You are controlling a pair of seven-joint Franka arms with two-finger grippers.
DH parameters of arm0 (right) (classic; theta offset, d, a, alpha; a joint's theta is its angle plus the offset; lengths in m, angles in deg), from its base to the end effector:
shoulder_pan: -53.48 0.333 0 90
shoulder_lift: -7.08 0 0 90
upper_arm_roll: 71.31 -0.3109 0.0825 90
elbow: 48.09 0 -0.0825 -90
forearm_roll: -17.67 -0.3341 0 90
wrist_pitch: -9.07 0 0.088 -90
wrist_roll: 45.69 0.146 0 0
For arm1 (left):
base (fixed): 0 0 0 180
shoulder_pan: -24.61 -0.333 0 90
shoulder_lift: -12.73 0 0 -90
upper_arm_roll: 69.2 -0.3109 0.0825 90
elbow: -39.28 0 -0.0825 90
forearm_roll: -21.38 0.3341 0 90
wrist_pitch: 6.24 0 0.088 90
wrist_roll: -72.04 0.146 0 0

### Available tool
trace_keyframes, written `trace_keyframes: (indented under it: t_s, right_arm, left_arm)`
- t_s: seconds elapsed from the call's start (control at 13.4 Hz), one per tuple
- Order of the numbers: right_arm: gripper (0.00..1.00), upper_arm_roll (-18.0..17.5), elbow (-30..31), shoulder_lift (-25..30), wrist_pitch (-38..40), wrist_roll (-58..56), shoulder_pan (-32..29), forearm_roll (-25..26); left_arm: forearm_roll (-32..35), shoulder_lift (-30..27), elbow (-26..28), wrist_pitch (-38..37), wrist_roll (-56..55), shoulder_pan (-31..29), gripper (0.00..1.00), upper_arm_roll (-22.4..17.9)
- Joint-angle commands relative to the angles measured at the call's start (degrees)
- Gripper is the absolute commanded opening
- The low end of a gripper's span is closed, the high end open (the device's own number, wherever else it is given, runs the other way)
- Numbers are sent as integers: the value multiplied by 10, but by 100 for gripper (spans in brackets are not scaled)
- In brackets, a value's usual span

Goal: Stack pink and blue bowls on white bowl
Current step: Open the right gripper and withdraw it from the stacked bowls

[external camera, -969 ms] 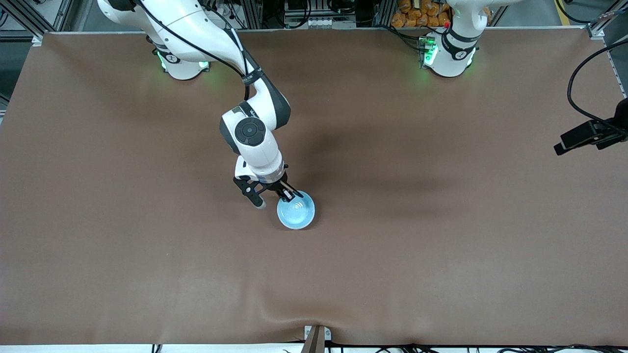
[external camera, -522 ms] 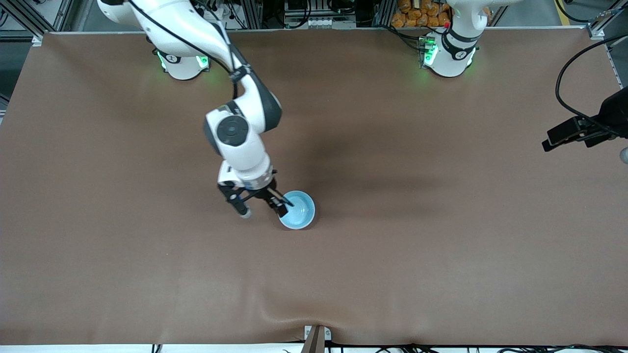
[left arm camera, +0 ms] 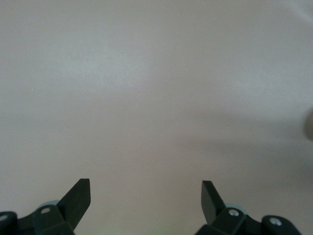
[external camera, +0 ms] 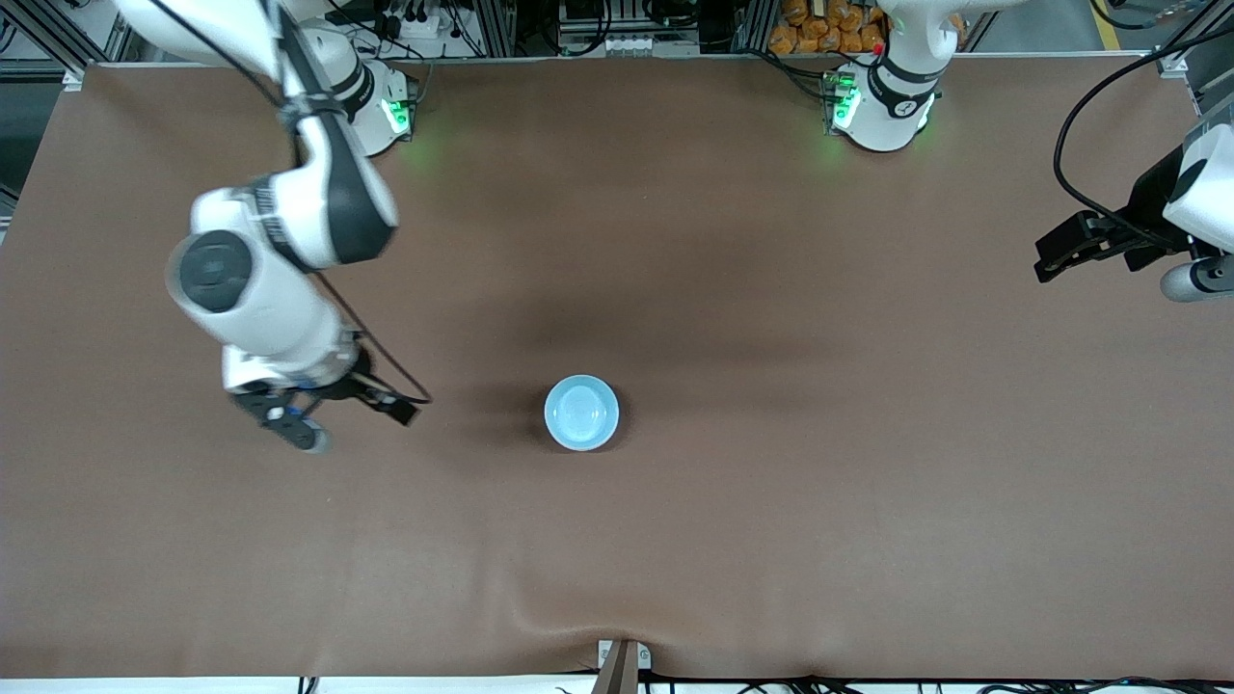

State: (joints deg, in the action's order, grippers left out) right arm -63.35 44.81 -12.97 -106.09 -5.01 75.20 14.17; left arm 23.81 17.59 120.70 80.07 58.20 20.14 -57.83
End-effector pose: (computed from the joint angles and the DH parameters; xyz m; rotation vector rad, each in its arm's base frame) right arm 0.5961 0.1606 0.4017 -3.0230 0.7483 -0.0524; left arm 0.5218 -0.0519 0.5947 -3.1107 -0.1941 -0.0105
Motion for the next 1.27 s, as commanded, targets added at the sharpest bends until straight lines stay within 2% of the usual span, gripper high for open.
trace_keyframes:
  t_s: [0.0, 0.3, 0.45, 0.82, 0.97, 1.19]
  right_arm:
    - [100, -12, 20, 51, 51, -143, -71, -1]
    - [100, -12, 19, 98, 112, -319, -148, -2]
    - [100, -11, 19, 122, 135, -372, -175, -1]
    - [100, -15, 19, 196, 211, -431, -223, 1]
    - [100, -18, 15, 208, 239, -432, -229, 5]
    - [100, -50, -15, 209, 280, -439, -250, 9]
  left_arm:
    - [4, -16, 15, -4, 6, -11, 100, 6]
    - [-15, -22, 30, -4, -6, -9, 100, 8]
    - [-15, -28, 37, -4, 1, -13, 100, 10]
    - [-15, -51, 59, -4, -2, -13, 100, 5]
    - [-15, -56, 66, -4, -1, -25, 100, 4]
    - [-15, -57, 65, -2, 7, -40, 100, 7]
